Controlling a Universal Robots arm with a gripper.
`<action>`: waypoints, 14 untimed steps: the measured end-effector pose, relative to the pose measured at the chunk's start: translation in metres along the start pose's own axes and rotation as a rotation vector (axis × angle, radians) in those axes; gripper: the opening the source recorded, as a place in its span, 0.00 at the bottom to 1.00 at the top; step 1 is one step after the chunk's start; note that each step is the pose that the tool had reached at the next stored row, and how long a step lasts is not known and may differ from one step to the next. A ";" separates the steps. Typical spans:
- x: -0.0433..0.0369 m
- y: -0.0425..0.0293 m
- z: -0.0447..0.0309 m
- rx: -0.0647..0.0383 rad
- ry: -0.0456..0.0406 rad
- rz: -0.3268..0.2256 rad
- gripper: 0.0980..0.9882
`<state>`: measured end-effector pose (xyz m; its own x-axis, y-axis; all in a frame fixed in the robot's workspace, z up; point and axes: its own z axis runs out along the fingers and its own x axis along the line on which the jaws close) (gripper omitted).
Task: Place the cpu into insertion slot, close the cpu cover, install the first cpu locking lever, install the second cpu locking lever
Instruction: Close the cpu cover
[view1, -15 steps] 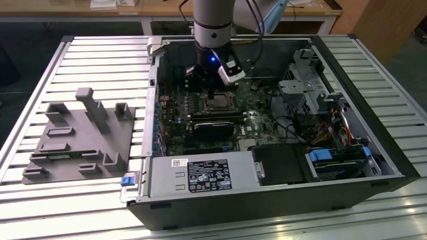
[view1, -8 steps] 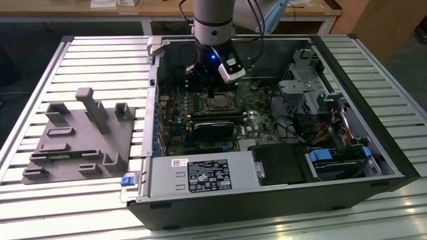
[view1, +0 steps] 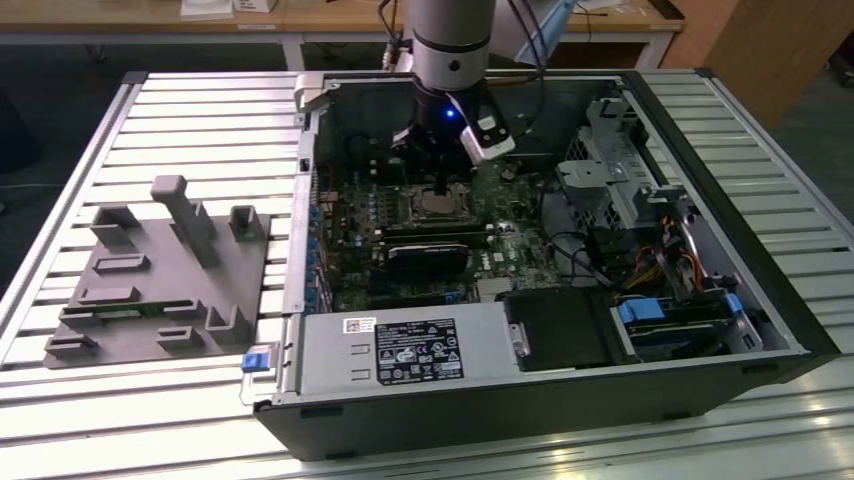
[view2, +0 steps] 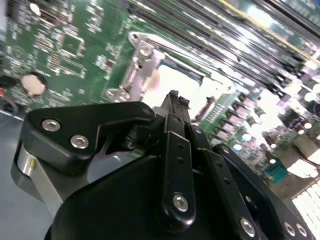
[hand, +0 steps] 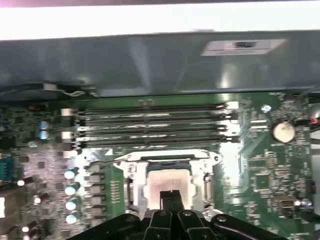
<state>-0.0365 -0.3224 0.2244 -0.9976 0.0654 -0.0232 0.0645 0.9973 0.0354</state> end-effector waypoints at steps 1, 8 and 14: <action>-0.0017 0.0001 0.0000 0.000 0.0000 0.000 0.01; -0.0020 0.0004 -0.0094 0.000 0.0000 -0.001 0.01; -0.0023 0.0009 -0.0205 0.000 -0.0001 -0.001 0.01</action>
<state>-0.0347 -0.3224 0.2449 -0.9977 0.0639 -0.0234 0.0630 0.9974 0.0355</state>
